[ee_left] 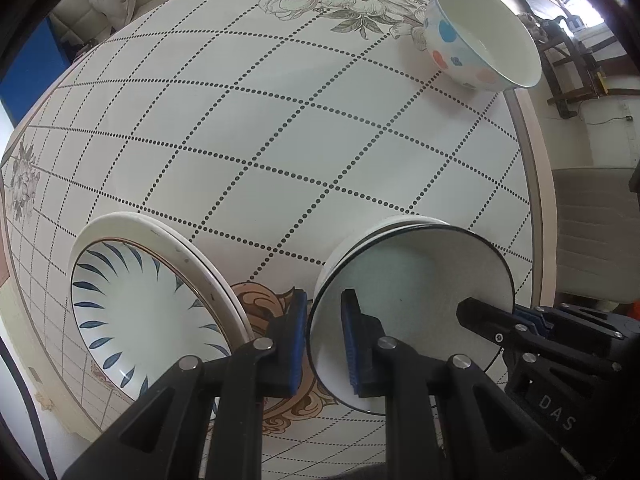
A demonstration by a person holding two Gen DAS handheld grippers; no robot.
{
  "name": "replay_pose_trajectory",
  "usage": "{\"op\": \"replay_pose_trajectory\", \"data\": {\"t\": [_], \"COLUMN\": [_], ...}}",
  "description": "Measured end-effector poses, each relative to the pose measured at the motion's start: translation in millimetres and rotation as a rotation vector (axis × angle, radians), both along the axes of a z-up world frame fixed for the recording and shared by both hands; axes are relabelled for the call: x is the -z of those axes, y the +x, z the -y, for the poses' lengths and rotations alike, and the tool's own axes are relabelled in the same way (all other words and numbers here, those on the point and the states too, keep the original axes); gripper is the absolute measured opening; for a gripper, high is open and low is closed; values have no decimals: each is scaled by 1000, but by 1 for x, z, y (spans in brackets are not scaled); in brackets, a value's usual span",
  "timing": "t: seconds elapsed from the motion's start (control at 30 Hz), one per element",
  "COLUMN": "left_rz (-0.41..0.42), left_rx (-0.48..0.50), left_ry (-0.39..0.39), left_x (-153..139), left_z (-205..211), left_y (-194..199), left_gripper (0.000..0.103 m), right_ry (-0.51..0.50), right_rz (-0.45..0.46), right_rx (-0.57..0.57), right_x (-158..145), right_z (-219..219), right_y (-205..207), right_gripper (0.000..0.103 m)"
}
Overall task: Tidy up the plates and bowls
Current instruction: 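Lift the black-rimmed bowl with both grippers and lower it into the plain white bowl, then open both grippers and move them to the polka-dot bowl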
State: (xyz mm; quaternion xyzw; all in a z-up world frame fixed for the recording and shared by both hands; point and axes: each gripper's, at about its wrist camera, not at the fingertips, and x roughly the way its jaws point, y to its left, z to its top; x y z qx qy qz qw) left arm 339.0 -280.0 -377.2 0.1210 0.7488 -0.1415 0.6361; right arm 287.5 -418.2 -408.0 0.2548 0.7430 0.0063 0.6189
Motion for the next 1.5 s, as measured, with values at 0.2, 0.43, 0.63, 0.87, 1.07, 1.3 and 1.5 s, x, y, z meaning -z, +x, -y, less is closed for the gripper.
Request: {"op": "replay_pose_trajectory", "data": {"t": [0.2,0.43,0.63,0.87,1.07,1.3,1.5], "left_rz": [6,1,8,131,206,193,127], "left_rx": [-14,-19,-22,-83,-69,-63,-46], "left_ry": [-1,-15,-11,-41,-124,-172,-188], "left_x": [2,1,-2,-49,-77,-63,-33], "left_z": [-3,0,1,-5,38,94,124], "left_y": [-8,-14,-20,-11,36,102,140], "left_gripper": [15,15,15,16,25,25,25], "right_ry": [-9,-6,16,90,63,21,-24], "right_rz": [10,-9,5,47,210,317,294], "right_rx": [9,9,36,84,205,240,230], "right_x": [-6,-4,-2,-10,-43,-60,-50], "right_z": [-2,3,7,22,71,132,166], "right_y": [-7,-14,-17,-23,-14,33,80], "right_gripper": [14,12,10,10,22,92,92]}}
